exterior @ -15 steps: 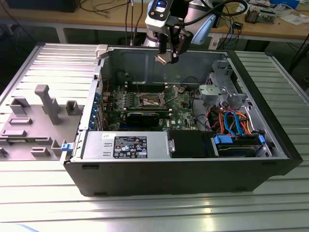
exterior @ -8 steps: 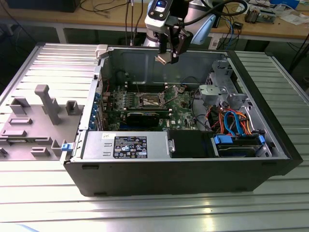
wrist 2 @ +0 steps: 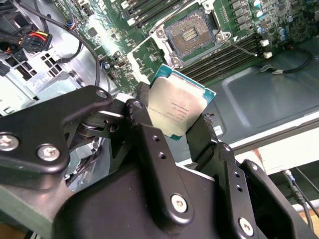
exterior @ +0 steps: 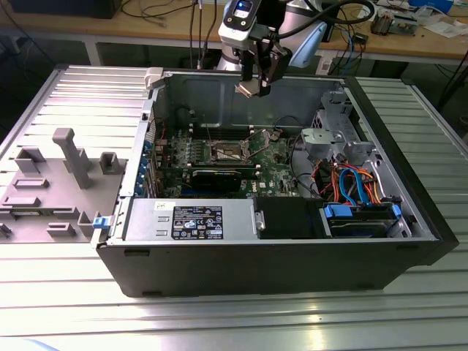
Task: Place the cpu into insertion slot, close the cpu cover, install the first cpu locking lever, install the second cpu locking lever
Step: 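Place the cpu into insertion slot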
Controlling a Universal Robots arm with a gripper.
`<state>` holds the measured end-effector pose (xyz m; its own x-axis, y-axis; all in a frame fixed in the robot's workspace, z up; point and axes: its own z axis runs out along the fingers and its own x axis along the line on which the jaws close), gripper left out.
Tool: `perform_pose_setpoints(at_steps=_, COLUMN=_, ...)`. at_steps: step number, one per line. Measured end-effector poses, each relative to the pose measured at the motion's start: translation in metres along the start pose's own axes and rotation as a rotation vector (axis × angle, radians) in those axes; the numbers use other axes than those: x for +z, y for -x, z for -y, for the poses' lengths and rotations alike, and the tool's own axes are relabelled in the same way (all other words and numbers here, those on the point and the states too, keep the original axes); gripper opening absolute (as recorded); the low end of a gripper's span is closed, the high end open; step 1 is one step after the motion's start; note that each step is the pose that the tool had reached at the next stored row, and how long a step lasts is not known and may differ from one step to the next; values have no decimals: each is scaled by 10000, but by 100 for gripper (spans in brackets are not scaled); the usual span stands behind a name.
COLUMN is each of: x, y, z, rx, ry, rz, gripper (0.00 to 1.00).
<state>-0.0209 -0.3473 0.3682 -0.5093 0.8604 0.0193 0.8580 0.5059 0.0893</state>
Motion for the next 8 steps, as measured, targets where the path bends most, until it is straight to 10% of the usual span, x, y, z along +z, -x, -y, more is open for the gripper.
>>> perform_pose_setpoints(at_steps=8, x=0, y=0, z=0, rx=165, ry=3, rz=15, gripper=54)
